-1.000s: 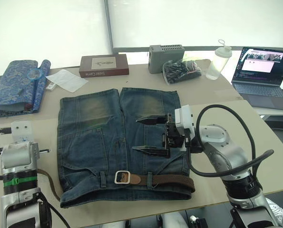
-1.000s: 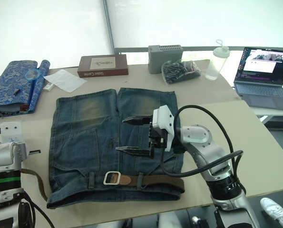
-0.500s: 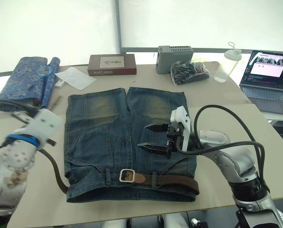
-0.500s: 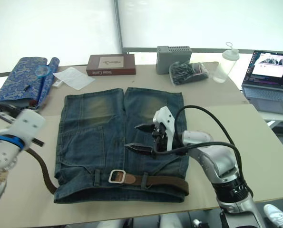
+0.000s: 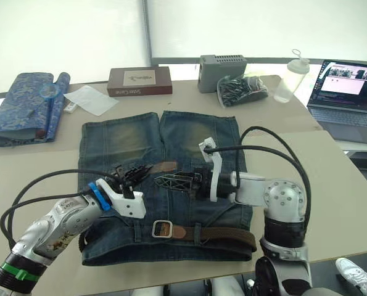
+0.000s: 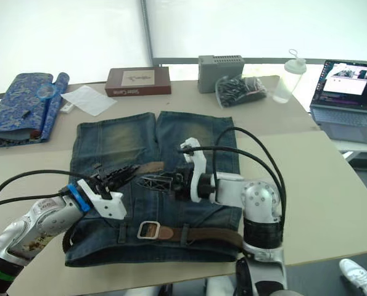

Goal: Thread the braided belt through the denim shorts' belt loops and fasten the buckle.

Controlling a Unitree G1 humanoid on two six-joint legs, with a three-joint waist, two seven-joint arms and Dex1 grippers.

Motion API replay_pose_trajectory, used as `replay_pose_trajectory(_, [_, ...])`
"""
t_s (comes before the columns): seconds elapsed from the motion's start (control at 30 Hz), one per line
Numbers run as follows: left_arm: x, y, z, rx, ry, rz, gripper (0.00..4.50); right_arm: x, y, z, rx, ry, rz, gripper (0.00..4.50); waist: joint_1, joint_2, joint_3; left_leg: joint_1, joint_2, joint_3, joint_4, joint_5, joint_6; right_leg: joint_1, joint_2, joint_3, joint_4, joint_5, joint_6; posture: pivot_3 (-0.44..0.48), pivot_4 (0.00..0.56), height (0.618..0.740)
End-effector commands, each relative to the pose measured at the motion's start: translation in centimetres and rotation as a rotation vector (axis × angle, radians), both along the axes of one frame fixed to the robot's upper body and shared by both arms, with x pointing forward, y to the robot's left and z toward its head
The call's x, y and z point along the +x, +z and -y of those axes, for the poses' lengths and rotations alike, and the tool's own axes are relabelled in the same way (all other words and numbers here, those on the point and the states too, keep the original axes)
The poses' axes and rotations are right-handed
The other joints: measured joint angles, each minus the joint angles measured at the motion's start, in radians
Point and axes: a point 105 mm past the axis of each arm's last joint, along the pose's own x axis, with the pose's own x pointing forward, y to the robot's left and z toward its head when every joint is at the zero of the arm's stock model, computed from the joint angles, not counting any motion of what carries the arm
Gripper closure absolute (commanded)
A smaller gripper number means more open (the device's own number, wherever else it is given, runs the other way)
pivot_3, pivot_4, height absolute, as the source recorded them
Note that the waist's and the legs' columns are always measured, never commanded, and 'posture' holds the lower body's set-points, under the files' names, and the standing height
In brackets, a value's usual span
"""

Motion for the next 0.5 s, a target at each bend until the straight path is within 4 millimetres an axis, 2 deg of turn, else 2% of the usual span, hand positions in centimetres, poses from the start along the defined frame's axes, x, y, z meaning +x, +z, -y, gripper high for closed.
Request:
replay_pose_trajectory(0.03, [-0.3,1.1,0.0,-0.008,-0.048,0.059,4.47,0.2,1.6,0.3,0.065,-0.012,0.003,0.00,-0.002,0.000,0.000,0.000,0.000,0.000,0.000,0.000,0.000,0.000,0.002,0.000,0.000,0.000,0.000,0.000,0.150,0.740])
replay_pose_trajectory(0.13, [-0.3,1.1,0.1,-0.005,-0.066,0.066,4.47,0.6,1.7,0.7,0.063,-0.037,-0.013,0.00,-0.003,0.000,0.000,0.001,0.000,0.001,0.000,0.000,0.000,0.000,0.003,0.000,0.001,0.000,0.000,0.000,0.150,0.740])
replay_pose_trajectory(0.17, [-0.3,1.2,0.1,-0.005,-0.067,0.067,4.50,0.6,1.7,0.7,0.057,-0.038,-0.014,0.25,-0.003,0.000,0.000,0.001,0.000,0.001,0.000,0.000,0.000,0.000,0.004,0.000,0.002,0.000,0.000,0.000,0.150,0.740])
replay_pose_trajectory(0.27, [-0.3,1.3,0.1,-0.005,-0.069,0.073,4.50,0.2,1.5,0.6,0.037,-0.009,-0.013,1.15,-0.004,0.000,0.000,0.001,0.000,0.001,0.000,0.000,0.001,0.000,0.004,0.000,0.003,0.000,0.000,0.000,0.150,0.740])
replay_pose_trajectory(0.3, [-0.3,1.3,0.1,-0.005,-0.069,0.074,4.50,0.1,1.5,0.5,0.033,0.000,-0.015,1.50,-0.004,0.000,0.000,0.001,-0.001,0.001,0.001,0.000,0.001,0.000,0.004,0.000,0.008,0.000,0.000,0.000,0.150,0.740])
replay_pose_trajectory(0.5, [-0.2,2.0,0.0,-0.008,-0.062,0.103,4.50,-0.7,1.0,-0.1,0.007,0.061,-0.017,3.59,-0.007,0.000,0.000,0.002,0.000,0.002,0.001,0.000,0.001,0.000,0.005,0.000,0.009,0.000,0.000,0.000,0.150,0.740])
